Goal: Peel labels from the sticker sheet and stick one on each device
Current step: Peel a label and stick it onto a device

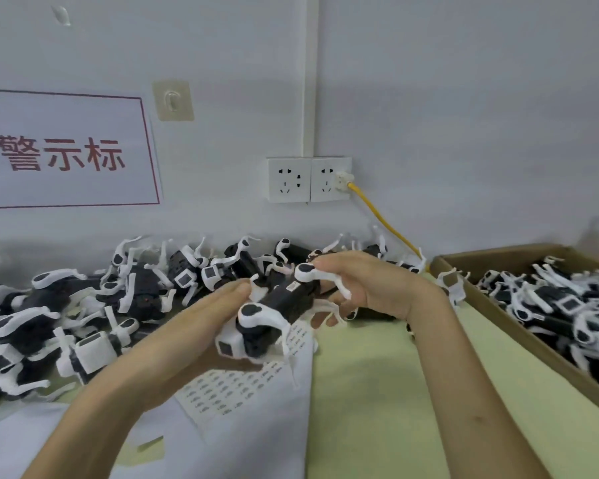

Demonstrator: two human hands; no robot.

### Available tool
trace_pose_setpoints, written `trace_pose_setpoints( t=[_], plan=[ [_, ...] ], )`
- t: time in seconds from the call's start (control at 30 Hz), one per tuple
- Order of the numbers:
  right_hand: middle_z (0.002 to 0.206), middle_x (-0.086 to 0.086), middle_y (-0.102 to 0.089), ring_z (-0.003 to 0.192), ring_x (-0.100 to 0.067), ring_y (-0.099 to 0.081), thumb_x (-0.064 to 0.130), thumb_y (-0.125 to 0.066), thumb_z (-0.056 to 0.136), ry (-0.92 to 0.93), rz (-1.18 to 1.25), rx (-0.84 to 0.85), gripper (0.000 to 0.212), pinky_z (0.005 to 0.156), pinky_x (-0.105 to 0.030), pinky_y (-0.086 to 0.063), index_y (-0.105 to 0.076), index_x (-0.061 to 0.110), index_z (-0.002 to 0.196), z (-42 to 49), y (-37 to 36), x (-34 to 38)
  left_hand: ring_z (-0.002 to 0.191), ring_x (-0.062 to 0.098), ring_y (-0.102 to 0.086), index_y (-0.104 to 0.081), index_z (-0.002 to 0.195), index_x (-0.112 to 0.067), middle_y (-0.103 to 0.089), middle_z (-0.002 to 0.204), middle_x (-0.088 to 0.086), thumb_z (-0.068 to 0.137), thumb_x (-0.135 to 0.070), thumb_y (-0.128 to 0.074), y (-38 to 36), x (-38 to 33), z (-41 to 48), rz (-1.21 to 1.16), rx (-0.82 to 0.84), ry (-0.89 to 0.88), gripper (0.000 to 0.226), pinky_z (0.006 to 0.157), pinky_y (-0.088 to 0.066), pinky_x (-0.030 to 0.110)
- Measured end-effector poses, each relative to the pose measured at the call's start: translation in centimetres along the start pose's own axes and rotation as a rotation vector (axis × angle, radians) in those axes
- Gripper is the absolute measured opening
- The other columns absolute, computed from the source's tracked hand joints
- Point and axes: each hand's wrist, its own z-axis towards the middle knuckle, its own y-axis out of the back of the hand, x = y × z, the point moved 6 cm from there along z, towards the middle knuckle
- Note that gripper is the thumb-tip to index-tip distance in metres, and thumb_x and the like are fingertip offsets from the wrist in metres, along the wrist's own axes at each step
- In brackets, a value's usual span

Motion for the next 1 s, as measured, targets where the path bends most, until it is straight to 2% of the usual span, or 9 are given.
trace_pose_setpoints(
  t=[0.1, 0.17, 0.27, 0.33, 0.47, 0.6, 0.7, 0.87, 1.0],
  plan=[
    [0.110, -0.020, -0.073, 0.085, -0.037, -0.073, 0.040, -0.059, 0.096, 0.082, 0.205, -0.176, 0.034, 0.068, -0.035, -0.060, -0.075, 0.020, 0.118, -1.3, 4.7, -1.5, 0.107, 0.007, -0.072, -0.056, 0.132, -0.048, -0.073, 0.117, -0.022, 0.081, -0.065, -0.052, 1.7, -0.3, 0.2, 0.232, -0.075, -0.085, 0.055, 0.098, -0.057, 0.041],
    [0.121, -0.018, -0.070, 0.096, -0.039, -0.070, 0.039, -0.053, 0.100, 0.271, 0.526, -0.300, 0.048, 0.074, -0.036, -0.062, -0.059, 0.013, 0.139, -2.6, 7.8, -1.8, 0.107, 0.002, -0.071, -0.060, 0.126, -0.053, -0.071, 0.118, -0.026, 0.079, -0.067, -0.050, 2.2, -0.2, 0.3, 0.318, -0.055, -0.083, 0.050, 0.100, -0.055, 0.041],
    [0.152, -0.030, -0.043, 0.133, -0.046, -0.050, 0.037, -0.038, 0.110, 0.660, 1.327, -0.161, 0.060, 0.103, -0.050, -0.052, -0.030, -0.004, 0.154, -4.4, 10.3, -1.4, 0.103, -0.006, -0.068, -0.062, 0.120, -0.057, -0.069, 0.116, -0.031, 0.072, -0.070, -0.053, 1.9, 0.6, 0.8, 0.482, -0.006, -0.048, 0.051, 0.099, -0.055, 0.036],
    [0.151, -0.032, -0.043, 0.135, -0.046, -0.047, 0.037, -0.029, 0.111, 0.759, 1.445, -0.201, 0.059, 0.109, -0.053, -0.042, -0.030, -0.005, 0.153, -5.1, 11.8, -1.4, 0.104, -0.008, -0.066, -0.054, 0.125, -0.055, -0.066, 0.118, -0.031, 0.071, -0.073, -0.051, 0.8, 1.3, 1.1, 0.653, 0.065, -0.006, 0.057, 0.096, -0.055, 0.028],
    [0.136, -0.015, -0.064, 0.120, -0.027, -0.067, 0.034, -0.031, 0.110, 0.708, 1.059, -0.531, 0.046, 0.092, -0.039, -0.055, -0.053, 0.008, 0.141, -5.1, 12.9, -1.7, 0.103, -0.004, -0.065, -0.045, 0.138, -0.046, -0.062, 0.125, -0.024, 0.083, -0.072, -0.054, -0.3, 3.7, 2.0, 0.889, 0.172, 0.103, 0.061, 0.092, -0.053, 0.021],
    [0.105, -0.009, -0.074, 0.087, -0.019, -0.072, 0.027, -0.044, 0.105, 0.439, 0.721, -0.572, 0.031, 0.074, -0.027, -0.059, -0.067, 0.010, 0.116, -2.9, 11.0, -2.3, 0.087, 0.005, -0.071, -0.043, 0.145, -0.038, -0.065, 0.116, -0.020, 0.090, -0.051, -0.072, -0.2, 5.5, 2.8, 0.937, 0.218, 0.158, 0.064, 0.082, -0.057, 0.020],
    [0.095, -0.013, -0.074, 0.069, -0.019, -0.070, 0.025, -0.051, 0.104, 0.186, 0.313, -0.523, 0.026, 0.061, -0.026, -0.058, -0.069, 0.007, 0.111, -0.7, 8.5, -2.6, 0.084, 0.007, -0.070, -0.043, 0.148, -0.037, -0.064, 0.116, -0.021, 0.086, -0.047, -0.078, 0.0, 6.2, 3.0, 0.962, 0.230, 0.166, 0.072, 0.087, -0.058, 0.027],
    [0.106, -0.011, -0.074, 0.063, -0.024, -0.073, 0.020, -0.062, 0.099, -0.196, -0.284, -0.371, 0.022, 0.056, -0.030, -0.059, -0.067, 0.008, 0.117, 3.3, 3.5, -6.2, 0.076, 0.011, -0.067, -0.043, 0.147, -0.035, -0.064, 0.115, -0.018, 0.087, -0.039, -0.079, 0.4, 6.4, 3.2, 0.928, 0.202, 0.181, 0.070, 0.089, -0.058, 0.032],
    [0.132, -0.005, -0.058, 0.062, -0.016, -0.070, 0.023, -0.066, 0.095, -0.333, -0.696, -0.344, 0.053, 0.054, -0.028, -0.056, -0.049, 0.016, 0.145, 5.8, 1.5, -9.5, 0.079, 0.016, -0.065, -0.044, 0.147, -0.033, -0.065, 0.119, -0.013, 0.088, -0.034, -0.079, 0.8, 6.4, 3.2, 0.876, 0.199, 0.180, 0.069, 0.092, -0.058, 0.039]
  ],
)
